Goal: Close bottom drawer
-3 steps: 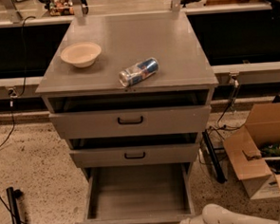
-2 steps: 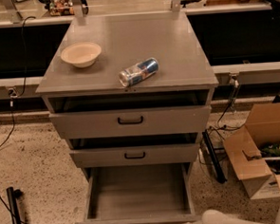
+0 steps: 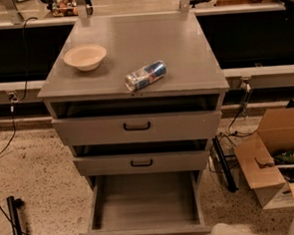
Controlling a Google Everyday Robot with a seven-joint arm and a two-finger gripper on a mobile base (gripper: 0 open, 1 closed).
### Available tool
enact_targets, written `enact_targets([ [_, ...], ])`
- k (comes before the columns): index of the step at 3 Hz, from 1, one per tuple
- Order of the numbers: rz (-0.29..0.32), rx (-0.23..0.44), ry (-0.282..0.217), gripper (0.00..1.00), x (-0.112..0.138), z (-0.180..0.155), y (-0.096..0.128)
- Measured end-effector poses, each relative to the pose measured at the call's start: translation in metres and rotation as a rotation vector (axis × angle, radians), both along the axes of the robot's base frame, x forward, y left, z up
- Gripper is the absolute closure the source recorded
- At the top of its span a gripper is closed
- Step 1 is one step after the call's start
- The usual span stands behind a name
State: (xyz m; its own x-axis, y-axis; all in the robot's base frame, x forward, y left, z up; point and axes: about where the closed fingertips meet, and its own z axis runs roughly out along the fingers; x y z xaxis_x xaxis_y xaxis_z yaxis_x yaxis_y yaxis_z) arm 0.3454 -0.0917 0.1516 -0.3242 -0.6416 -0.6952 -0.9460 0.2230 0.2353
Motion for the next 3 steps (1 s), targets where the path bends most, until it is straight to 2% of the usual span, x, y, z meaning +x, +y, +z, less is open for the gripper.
enact_targets([
  [1,-0.013,-0.005,-0.079,1.00,0.013,-0.006,0.010],
  [2,-0.029,-0.002,-0.194,1.00,0.042,-0.013,0.011],
  [3,-0.039,-0.010,-0.275,1.00,0.064,-0.014,0.010],
])
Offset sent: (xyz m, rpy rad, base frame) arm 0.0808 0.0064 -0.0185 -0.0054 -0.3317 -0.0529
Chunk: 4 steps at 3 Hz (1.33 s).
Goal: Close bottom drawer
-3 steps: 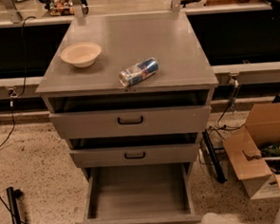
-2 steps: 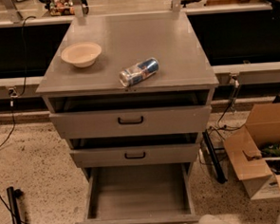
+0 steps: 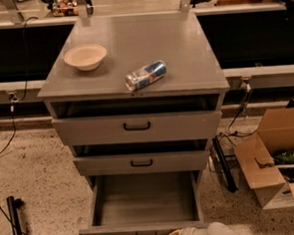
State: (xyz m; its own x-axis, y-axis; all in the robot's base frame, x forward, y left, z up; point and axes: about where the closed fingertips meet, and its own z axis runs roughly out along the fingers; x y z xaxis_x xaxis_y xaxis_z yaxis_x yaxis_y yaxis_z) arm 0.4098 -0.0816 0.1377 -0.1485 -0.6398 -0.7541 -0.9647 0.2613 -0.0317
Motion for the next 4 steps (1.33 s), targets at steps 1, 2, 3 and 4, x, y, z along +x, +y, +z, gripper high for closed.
enact_targets([
  [1,0.000,0.000,0.000,1.00,0.000,0.000,0.000],
  [2,-0.037,-0.013,-0.064,1.00,0.027,0.006,-0.009],
  [3,-0.037,-0.013,-0.064,1.00,0.027,0.006,-0.009],
  [4,-0.012,-0.034,-0.082,1.00,0.031,0.002,-0.001],
])
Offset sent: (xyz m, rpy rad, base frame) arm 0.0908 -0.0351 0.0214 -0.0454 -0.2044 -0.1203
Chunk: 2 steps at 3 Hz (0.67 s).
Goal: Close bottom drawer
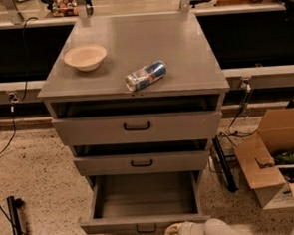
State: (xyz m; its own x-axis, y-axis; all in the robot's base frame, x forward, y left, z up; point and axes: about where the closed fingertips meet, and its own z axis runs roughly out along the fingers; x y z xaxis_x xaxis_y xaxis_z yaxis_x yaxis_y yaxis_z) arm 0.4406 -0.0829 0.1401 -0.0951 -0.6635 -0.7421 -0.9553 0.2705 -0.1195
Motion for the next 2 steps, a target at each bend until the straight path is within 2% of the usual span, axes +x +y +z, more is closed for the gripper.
enact_targets([
  [1,-0.005,-0.021,-0.035,1.00,0.0257,-0.0083,0.0115],
  [2,-0.005,-0.021,-0.035,1.00,0.0253,-0.0083,0.0115],
])
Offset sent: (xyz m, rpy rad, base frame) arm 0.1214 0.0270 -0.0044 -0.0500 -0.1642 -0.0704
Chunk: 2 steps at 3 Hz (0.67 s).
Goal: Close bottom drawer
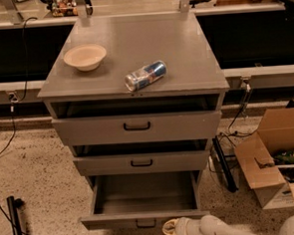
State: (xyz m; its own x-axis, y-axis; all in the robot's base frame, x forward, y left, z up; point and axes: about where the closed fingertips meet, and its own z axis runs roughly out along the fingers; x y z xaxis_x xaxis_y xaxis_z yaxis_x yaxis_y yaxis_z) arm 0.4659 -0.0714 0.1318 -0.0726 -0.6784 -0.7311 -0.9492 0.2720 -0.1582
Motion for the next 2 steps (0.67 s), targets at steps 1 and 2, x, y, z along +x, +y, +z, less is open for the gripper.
enact_targets([
  [1,-0.030,0.003,-0.042,1.00,0.0319,0.0051,0.0048],
  [2,-0.030,0.003,-0.042,1.00,0.0293,0.0051,0.0048],
])
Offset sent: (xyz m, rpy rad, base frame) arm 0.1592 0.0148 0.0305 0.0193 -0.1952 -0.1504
